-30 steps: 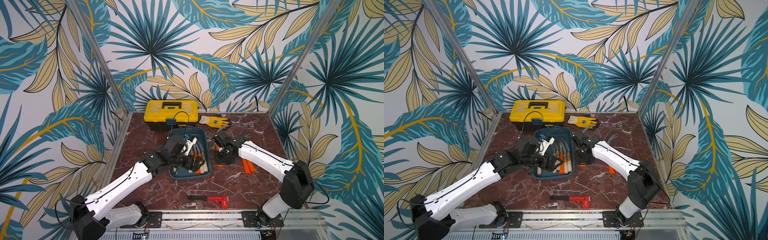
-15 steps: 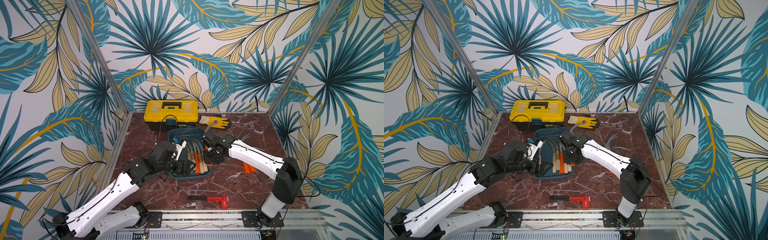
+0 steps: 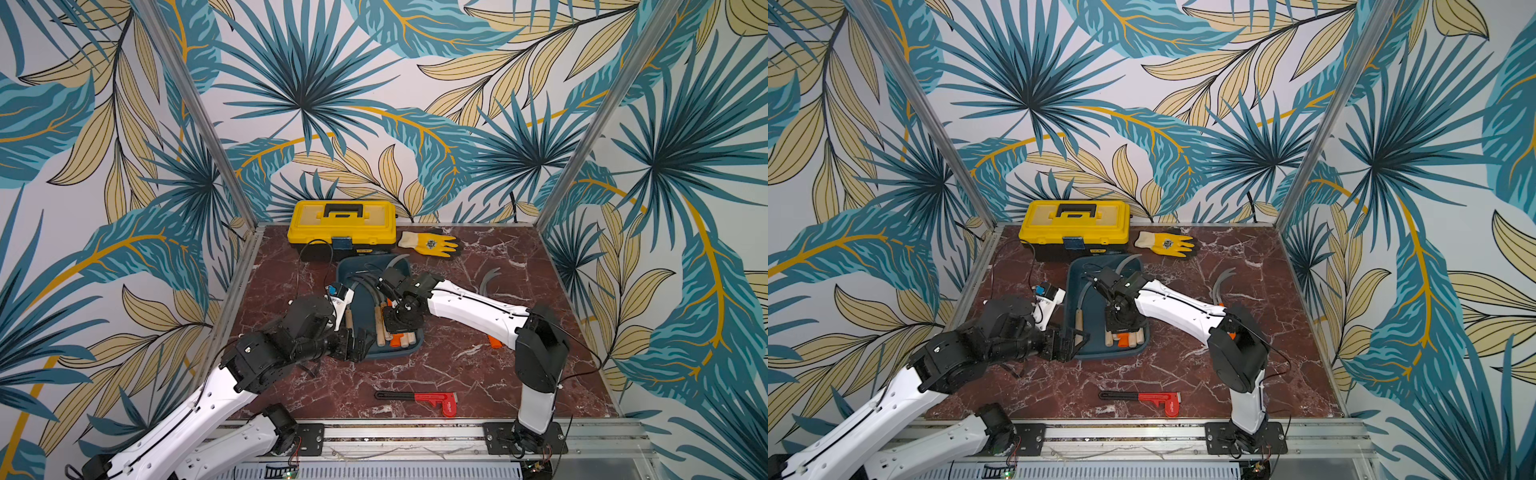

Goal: Put small sickles into storage boxes
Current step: Place the sickle in the storage box.

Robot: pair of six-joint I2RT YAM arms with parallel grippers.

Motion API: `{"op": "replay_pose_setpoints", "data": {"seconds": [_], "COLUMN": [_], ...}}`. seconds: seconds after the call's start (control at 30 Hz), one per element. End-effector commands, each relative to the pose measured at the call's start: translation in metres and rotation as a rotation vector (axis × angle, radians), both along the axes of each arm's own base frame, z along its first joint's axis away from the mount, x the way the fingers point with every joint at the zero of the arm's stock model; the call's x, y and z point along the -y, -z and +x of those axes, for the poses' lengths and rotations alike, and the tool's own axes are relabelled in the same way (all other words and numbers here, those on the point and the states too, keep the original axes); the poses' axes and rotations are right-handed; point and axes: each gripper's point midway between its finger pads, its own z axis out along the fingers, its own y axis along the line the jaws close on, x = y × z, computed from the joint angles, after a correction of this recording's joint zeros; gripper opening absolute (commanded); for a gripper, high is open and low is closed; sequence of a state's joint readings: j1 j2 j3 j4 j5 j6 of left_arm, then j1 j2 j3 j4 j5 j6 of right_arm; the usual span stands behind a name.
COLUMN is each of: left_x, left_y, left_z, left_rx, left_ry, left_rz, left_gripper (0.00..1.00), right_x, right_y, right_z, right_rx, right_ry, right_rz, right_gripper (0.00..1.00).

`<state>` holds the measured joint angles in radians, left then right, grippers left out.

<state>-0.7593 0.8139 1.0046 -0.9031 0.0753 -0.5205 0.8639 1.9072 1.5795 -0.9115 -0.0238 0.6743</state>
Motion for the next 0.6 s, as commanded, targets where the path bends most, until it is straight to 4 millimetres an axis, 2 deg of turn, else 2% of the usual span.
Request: {"op": "replay_pose_setpoints", "data": {"seconds": [0.0, 0.57], "left_x": [-0.014, -0.040], "left_y": [0.004, 0.014], "left_z": [-0.005, -0.026], "left_rx": [-0.011, -0.051], "left_ry": [-0.044, -0.098], "left_rz": [0.017, 0.023], "left_gripper": [1.00, 1.00], "right_x": [-0.015, -0.066], "right_y": [0.003, 0.034], "right_z": [0.000, -0.004], "right_rx": [-0.009, -0.061], "right_ry": [-0.009, -0.080], "right_rz": [0.027, 0.057], "right_gripper": [0.15, 0.15]}}
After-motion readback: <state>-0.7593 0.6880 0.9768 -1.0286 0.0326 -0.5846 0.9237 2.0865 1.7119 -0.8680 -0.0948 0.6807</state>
